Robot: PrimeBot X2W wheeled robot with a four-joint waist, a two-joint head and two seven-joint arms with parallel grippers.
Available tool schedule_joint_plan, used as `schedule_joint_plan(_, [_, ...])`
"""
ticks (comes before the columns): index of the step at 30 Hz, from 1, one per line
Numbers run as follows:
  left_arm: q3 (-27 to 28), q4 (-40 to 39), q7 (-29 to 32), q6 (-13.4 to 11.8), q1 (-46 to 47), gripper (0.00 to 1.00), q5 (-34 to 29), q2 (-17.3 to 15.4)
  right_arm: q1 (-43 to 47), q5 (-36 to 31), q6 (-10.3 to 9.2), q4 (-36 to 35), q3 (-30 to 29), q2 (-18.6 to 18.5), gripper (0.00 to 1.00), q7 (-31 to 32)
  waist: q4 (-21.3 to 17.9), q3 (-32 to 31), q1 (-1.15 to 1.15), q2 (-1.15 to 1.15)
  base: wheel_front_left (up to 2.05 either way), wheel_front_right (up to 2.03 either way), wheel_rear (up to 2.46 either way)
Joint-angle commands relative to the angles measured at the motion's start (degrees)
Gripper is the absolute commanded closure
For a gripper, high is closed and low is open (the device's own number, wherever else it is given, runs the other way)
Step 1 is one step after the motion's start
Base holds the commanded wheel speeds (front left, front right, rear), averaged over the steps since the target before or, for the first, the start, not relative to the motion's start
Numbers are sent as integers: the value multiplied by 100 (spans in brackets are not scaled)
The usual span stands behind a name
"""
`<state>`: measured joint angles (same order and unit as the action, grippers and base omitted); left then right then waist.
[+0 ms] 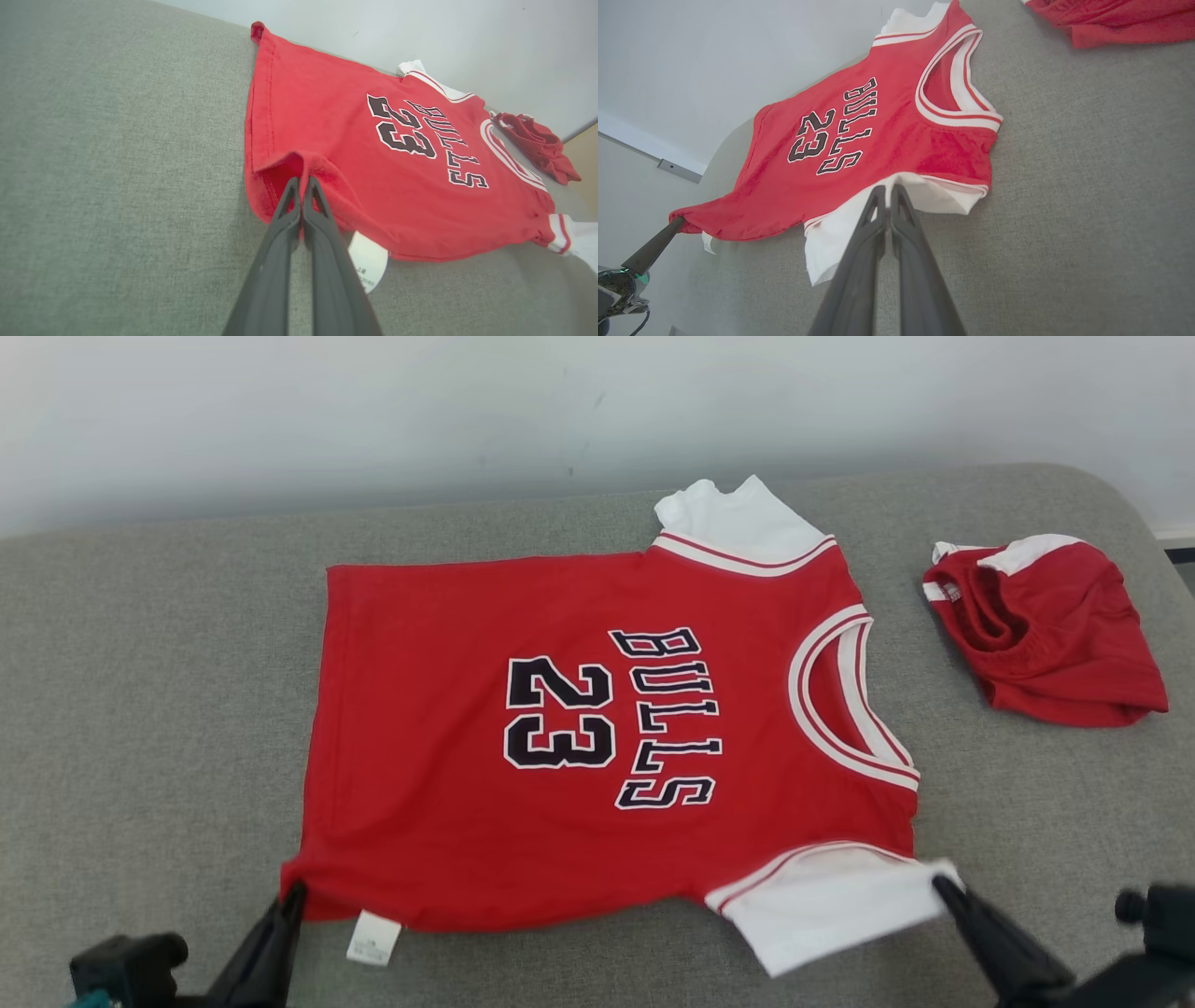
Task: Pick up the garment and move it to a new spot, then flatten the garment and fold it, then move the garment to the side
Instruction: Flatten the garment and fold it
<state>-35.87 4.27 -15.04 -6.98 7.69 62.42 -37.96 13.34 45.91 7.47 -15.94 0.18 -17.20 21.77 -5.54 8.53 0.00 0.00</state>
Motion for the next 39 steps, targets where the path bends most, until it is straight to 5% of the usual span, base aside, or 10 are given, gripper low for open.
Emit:
schedule_joint_plan(1, [6, -22, -4, 33, 126, 100, -135, -43, -209, 40, 1, 13, -35, -59, 100, 31, 4, 7, 0, 0, 0, 0, 0])
schedule_joint_plan(7, [-26, 131, 231, 142, 722, 100, -244, -6, -1304, 125, 2, 479, 34, -298, 100, 328, 21, 104, 0, 0, 0, 0, 0])
schedule_joint_plan(16, [-184, 932, 640, 403, 1762, 100, -455, 218, -3236, 115, 2, 2148, 547, -532, 100, 432, 70, 452, 0, 0, 0, 0, 0])
schedule_joint_plan(33, [-521, 2828, 702, 1057, 3085, 100, -728, 942, -5163, 98, 1, 4749, 1965, -756, 100, -1006, 212, 763, 0, 0, 0, 0, 0])
schedule_joint_plan(34, [-529, 2916, 655, 1060, 3090, 100, -737, 977, -5196, 109, 1, 4837, 2035, -746, 78, -1117, 205, 733, 0, 0, 0, 0, 0])
schedule_joint_plan(35, [-537, 3005, 611, 1071, 3098, 75, -759, 999, -5223, 120, 1, 4898, 2115, -741, 55, -1228, 196, 713, 0, 0, 0, 0, 0])
schedule_joint_plan(36, [-556, 3075, 541, 1082, 3105, 33, -805, 1017, -5224, 160, 1, 4964, 2207, -739, 0, -1299, 185, 683, 0, 0, 0, 0, 0])
schedule_joint_plan(37, [-556, 3161, 466, 1085, 3100, 0, -831, 1033, -5221, 176, 1, 5009, 2298, -749, 0, -1391, 174, 643, 0, 0, 0, 0, 0])
schedule_joint_plan(39, [-551, 3282, 305, 1057, 3057, 0, -883, 1074, -5208, 195, 1, 5087, 2435, -839, 0, -1614, 160, 550, 0, 0, 0, 0, 0])
